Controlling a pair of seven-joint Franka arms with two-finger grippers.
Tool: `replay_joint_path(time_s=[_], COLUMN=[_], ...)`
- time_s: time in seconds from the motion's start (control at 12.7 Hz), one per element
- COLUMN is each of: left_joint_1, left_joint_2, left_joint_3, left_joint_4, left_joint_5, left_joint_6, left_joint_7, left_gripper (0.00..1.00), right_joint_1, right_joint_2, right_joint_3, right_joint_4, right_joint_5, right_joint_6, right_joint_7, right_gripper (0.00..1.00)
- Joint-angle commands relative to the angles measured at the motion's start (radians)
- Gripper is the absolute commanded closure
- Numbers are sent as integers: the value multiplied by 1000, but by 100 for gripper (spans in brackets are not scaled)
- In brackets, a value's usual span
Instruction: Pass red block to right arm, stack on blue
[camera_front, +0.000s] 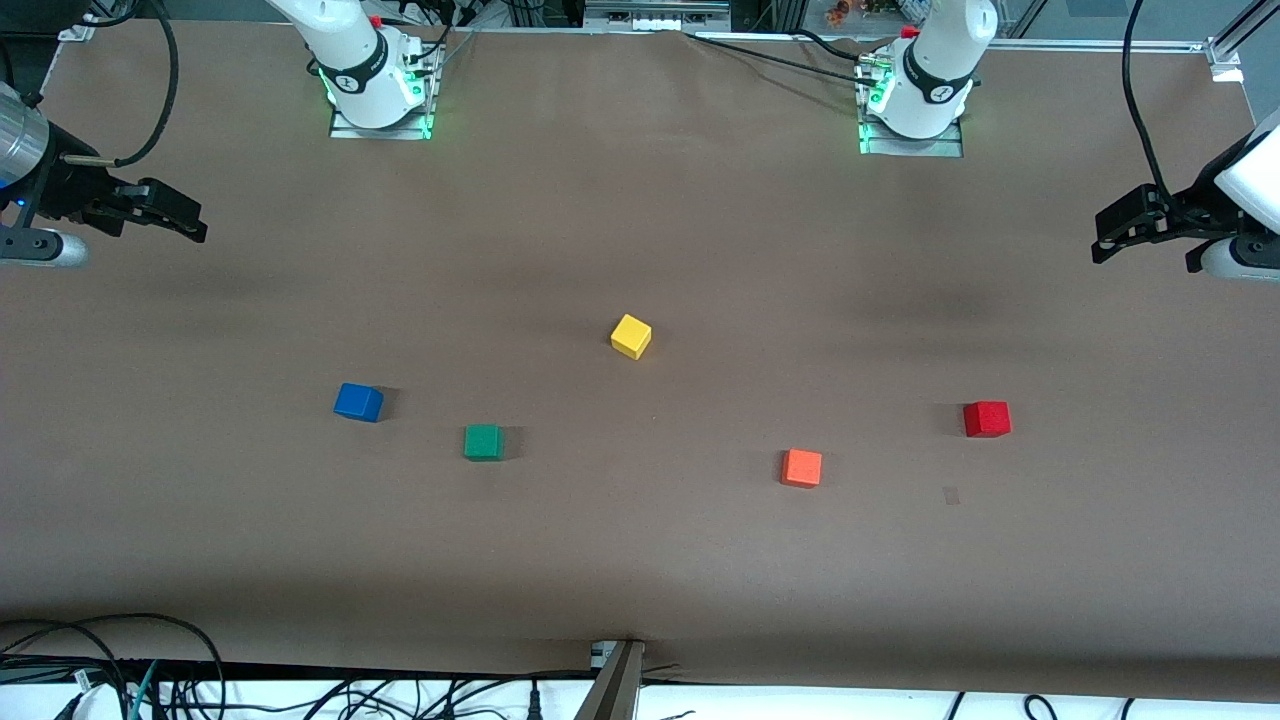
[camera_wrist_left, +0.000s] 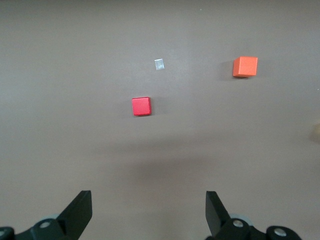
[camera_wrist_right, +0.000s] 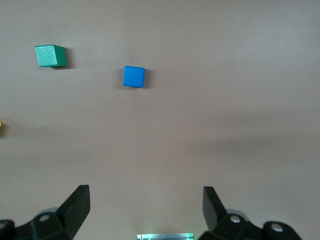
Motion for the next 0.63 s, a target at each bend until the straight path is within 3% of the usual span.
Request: replay_joint_path(time_s=[0.0,0.55], left_joint_1=[4,3], left_joint_2=[-39,-29], left_joint_3=[-1,0], left_joint_4=[-53,-36], left_joint_5=[-2,4], left_joint_6=[17,21], left_joint_7=[10,1], left_gripper=[0,0], right_joint_1=[-8,-8], right_joint_2=[-6,-6], right_joint_3=[3,3], right_joint_4=[-2,-2], right_joint_5=[9,9], right_joint_6=[-7,-9], right_joint_7=[-13,-13], right_gripper=[0,0])
